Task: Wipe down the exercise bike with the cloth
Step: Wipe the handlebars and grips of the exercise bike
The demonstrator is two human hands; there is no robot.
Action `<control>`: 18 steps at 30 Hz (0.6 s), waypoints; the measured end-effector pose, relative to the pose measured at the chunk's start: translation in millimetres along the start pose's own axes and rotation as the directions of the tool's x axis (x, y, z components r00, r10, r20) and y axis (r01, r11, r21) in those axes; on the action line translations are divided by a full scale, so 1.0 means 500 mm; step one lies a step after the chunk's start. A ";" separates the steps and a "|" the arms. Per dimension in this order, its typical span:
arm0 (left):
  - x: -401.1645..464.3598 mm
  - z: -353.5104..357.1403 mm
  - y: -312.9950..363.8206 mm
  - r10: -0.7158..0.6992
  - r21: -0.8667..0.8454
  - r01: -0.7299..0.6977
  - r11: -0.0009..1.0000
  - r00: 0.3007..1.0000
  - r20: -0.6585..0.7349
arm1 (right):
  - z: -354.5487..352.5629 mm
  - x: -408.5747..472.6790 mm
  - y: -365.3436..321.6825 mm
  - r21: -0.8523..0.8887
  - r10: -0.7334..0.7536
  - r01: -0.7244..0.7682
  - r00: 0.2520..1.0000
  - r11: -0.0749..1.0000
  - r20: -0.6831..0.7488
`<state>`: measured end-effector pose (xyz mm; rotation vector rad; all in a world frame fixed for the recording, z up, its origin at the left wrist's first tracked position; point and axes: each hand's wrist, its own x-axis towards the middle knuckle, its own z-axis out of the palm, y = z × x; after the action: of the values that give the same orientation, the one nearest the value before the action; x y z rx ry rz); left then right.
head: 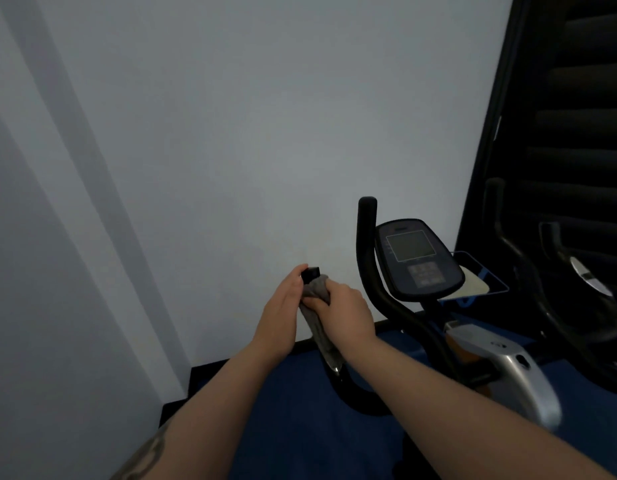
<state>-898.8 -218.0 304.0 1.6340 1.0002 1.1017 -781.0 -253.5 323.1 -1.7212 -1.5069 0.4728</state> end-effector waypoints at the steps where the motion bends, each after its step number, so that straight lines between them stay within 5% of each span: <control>1: 0.000 -0.002 0.001 -0.002 0.005 0.002 1.000 1.000 0.009 | -0.002 0.003 0.000 -0.034 -0.013 0.013 1.000 0.999 -0.001; 4: -0.002 -0.005 0.006 0.006 0.004 -0.006 1.000 1.000 0.027 | 0.001 0.005 0.002 -0.043 -0.030 0.029 0.999 0.999 -0.023; 10: -0.003 -0.016 0.008 0.031 -0.023 -0.029 0.999 0.998 0.060 | -0.018 0.018 -0.014 0.234 -0.064 0.089 0.991 0.968 -0.114; 14: -0.004 -0.027 0.002 0.062 -0.029 -0.059 0.998 0.990 0.128 | -0.001 -0.017 0.017 0.387 0.065 -0.017 0.992 0.922 -0.112; 18: 0.003 -0.037 -0.003 0.087 -0.055 -0.079 0.995 0.984 0.155 | -0.017 -0.004 0.028 0.298 0.078 -0.061 0.996 0.953 -0.044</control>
<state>-916.0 -212.0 306.8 1.7071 0.8032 1.0257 -766.3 -258.1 317.5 -1.5414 -1.2670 0.6482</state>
